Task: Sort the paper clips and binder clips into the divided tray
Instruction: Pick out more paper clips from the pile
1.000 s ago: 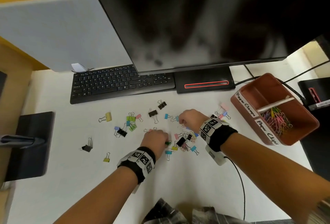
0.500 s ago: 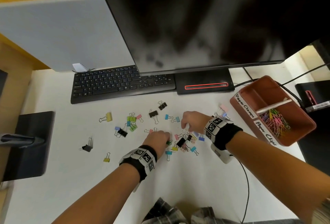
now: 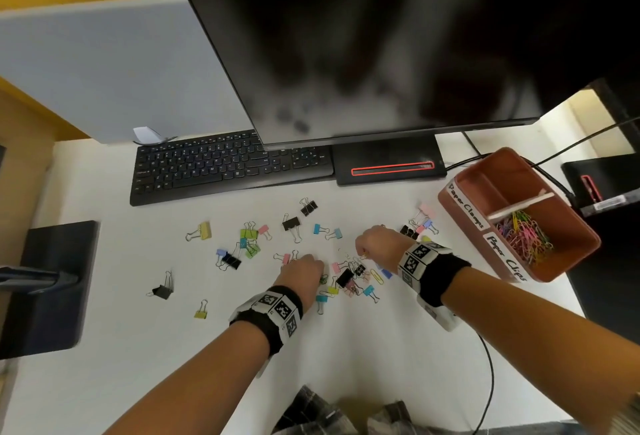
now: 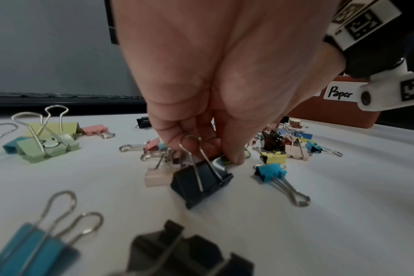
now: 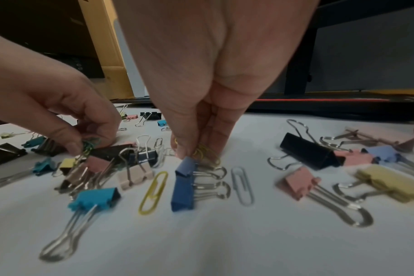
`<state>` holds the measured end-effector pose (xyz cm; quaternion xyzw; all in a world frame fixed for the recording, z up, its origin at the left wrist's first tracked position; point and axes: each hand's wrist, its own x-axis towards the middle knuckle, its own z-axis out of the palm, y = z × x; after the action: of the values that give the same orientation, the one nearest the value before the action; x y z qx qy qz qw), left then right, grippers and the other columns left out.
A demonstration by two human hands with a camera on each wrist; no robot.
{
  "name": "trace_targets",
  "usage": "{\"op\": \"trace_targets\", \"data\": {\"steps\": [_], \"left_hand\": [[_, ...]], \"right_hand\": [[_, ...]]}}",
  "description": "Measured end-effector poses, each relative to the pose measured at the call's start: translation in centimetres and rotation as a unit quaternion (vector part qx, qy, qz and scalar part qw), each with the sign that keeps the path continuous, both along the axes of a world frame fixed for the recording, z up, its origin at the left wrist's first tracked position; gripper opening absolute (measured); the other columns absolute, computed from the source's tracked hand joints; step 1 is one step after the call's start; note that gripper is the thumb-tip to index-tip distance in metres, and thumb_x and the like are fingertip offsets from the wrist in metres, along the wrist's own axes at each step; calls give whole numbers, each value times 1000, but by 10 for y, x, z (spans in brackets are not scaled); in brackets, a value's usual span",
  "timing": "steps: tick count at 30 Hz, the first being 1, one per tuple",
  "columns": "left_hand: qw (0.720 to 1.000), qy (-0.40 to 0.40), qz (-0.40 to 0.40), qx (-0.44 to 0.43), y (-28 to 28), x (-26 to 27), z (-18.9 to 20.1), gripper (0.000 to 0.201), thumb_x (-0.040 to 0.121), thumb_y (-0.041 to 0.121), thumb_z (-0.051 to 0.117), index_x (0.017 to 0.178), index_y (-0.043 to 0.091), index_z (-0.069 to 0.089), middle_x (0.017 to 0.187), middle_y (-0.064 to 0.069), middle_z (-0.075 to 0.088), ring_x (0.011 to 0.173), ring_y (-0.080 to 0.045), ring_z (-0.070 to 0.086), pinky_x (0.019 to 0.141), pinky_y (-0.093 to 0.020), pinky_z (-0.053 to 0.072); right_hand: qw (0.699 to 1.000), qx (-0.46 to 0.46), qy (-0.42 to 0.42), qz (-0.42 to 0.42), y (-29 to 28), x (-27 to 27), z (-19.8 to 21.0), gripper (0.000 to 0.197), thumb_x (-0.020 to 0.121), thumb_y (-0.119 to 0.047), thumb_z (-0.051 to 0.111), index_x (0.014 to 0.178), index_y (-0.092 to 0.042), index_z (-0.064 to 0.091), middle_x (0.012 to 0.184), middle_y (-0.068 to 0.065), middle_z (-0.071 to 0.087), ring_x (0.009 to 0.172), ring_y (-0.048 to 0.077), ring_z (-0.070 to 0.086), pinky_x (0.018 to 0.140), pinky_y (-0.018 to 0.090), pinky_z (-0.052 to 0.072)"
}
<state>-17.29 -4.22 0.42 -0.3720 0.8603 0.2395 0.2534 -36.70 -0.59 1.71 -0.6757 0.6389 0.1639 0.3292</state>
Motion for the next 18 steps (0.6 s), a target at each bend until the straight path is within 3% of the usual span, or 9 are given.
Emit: {"op": "trace_targets", "data": {"steps": [2, 5, 8, 10, 12, 14, 16, 18], "left_hand": [[1000, 3, 3, -1, 1, 0, 1, 26, 86, 1, 50, 111, 8, 53, 114, -11, 50, 104, -27, 54, 96, -38, 44], [999, 24, 28, 15, 0, 1, 7, 23, 89, 4, 48, 110, 8, 54, 114, -10, 52, 104, -25, 54, 97, -36, 42], [992, 101, 75, 25, -5, -7, 29, 18, 94, 9, 44, 106, 8, 57, 104, -6, 54, 98, -23, 55, 91, -32, 44], [982, 174, 74, 8, -8, -26, 52, 15, 93, 11, 46, 101, 10, 59, 96, -3, 53, 93, -22, 55, 84, -27, 44], [971, 234, 44, 3, -6, -58, 74, 16, 91, 9, 48, 102, 11, 59, 97, -3, 54, 90, -20, 54, 80, -23, 39], [959, 281, 19, 19, 3, -101, 90, 16, 89, 10, 51, 103, 10, 59, 95, -2, 51, 86, -18, 51, 78, -20, 36], [948, 317, -3, 35, 22, -150, 101, 14, 88, 13, 55, 101, 9, 60, 93, -4, 53, 87, -21, 52, 75, -19, 33], [941, 334, -31, 50, 46, -200, 105, 15, 87, 14, 58, 100, 7, 61, 98, -12, 60, 91, -25, 55, 77, -23, 35]], "right_hand": [[1000, -7, 10, -8, 2, 3, 2, 36, 85, 6, 44, 116, -9, 53, 118, 10, 56, 112, 24, 49, 89, 27, 41], [1000, -14, -4, -18, 6, 4, 4, 36, 85, 7, 45, 117, -7, 54, 117, 11, 57, 111, 25, 52, 88, 28, 42], [997, -35, -47, -57, 13, -6, 12, 28, 86, 0, 53, 112, -10, 58, 112, 9, 61, 107, 25, 55, 91, 31, 46], [987, -83, -84, -112, 22, -20, 29, 23, 91, -7, 47, 108, -11, 62, 110, 8, 64, 104, 23, 57, 95, 34, 46], [966, -162, -110, -170, 38, -42, 51, 21, 92, -11, 47, 101, -13, 65, 103, 6, 67, 97, 21, 61, 97, 34, 45], [933, -250, -113, -233, 63, -72, 76, 14, 88, -10, 55, 92, -11, 68, 93, 8, 71, 89, 23, 64, 91, 27, 44], [900, -303, -86, -301, 93, -107, 95, 11, 84, -8, 61, 89, -5, 70, 90, 13, 71, 85, 27, 65, 81, 25, 42], [875, -319, -45, -361, 120, -138, 102, 11, 82, -7, 63, 91, -6, 69, 91, 13, 71, 87, 27, 65, 81, 27, 45]]}}
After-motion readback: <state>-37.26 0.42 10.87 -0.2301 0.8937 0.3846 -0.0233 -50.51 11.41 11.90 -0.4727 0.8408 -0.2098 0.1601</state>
